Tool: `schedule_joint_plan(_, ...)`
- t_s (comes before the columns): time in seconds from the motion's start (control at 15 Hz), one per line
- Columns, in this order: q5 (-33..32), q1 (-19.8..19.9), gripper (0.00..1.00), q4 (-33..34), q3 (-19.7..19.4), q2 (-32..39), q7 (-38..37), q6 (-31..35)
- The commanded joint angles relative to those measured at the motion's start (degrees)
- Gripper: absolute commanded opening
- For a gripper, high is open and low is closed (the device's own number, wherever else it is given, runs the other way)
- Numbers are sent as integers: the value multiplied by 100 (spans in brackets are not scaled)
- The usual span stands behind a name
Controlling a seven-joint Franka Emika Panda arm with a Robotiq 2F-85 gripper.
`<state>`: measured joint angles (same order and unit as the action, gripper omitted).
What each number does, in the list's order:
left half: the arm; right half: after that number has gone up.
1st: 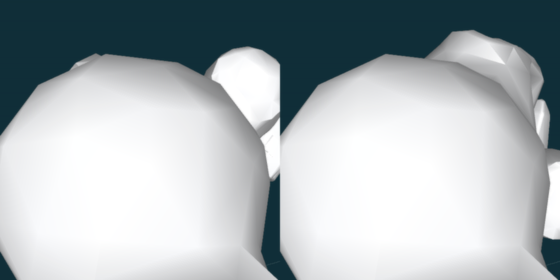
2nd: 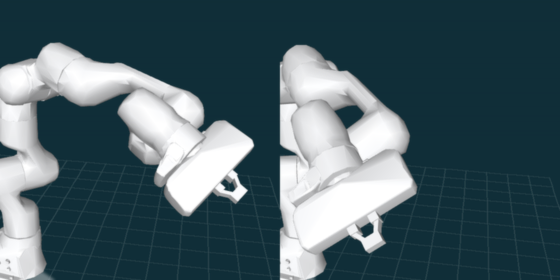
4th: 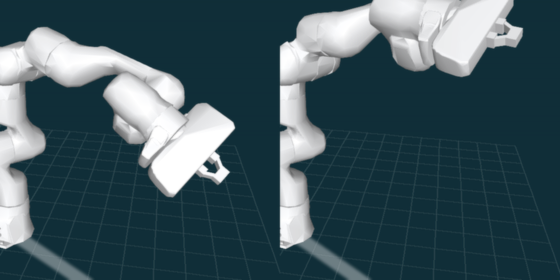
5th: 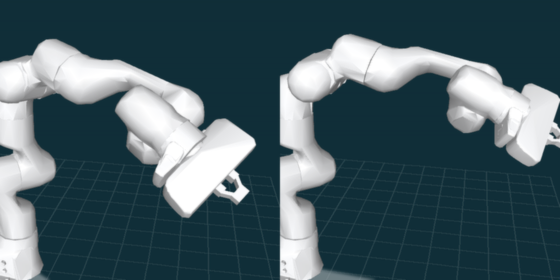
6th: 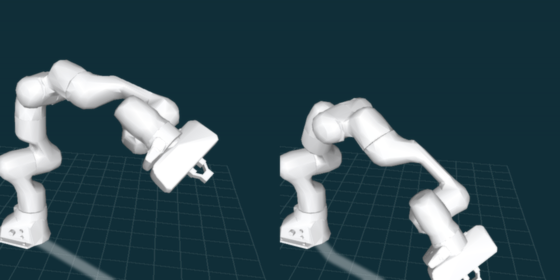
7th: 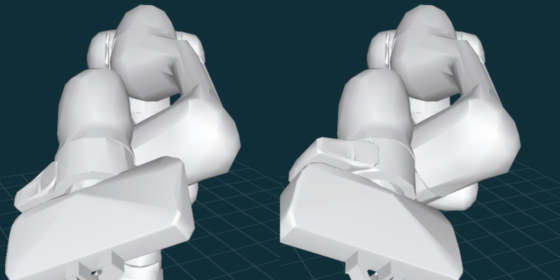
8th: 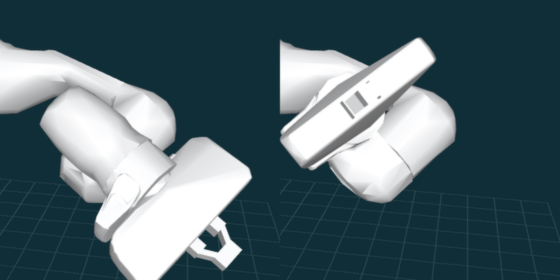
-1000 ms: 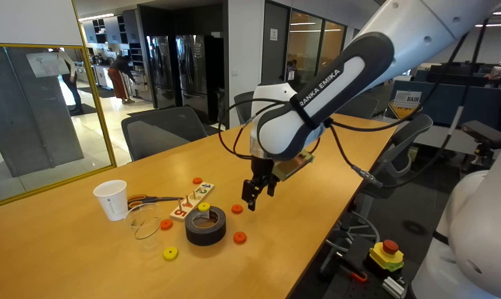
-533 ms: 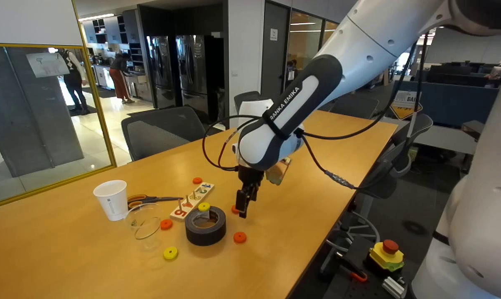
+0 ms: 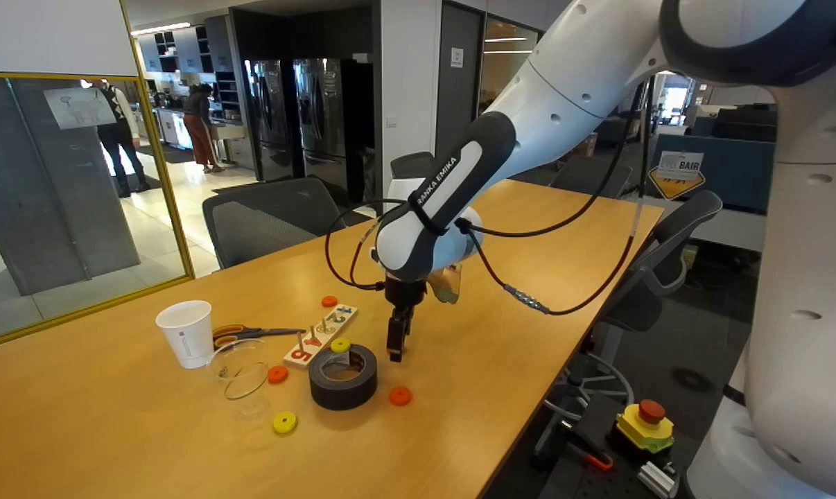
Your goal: Put three round orange blocks in the white cup, then put the two round yellow blocks in the clear cup and put the last round orange block in the white cup
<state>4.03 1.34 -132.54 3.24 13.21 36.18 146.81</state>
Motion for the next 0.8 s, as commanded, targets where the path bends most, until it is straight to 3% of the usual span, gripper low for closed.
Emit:
schedule_joint_plan(0.0,-12,224,100,438,91,364,318,-88)
schedule_joint_plan(0.73,-286,249,100,644,140,554,328,-124)
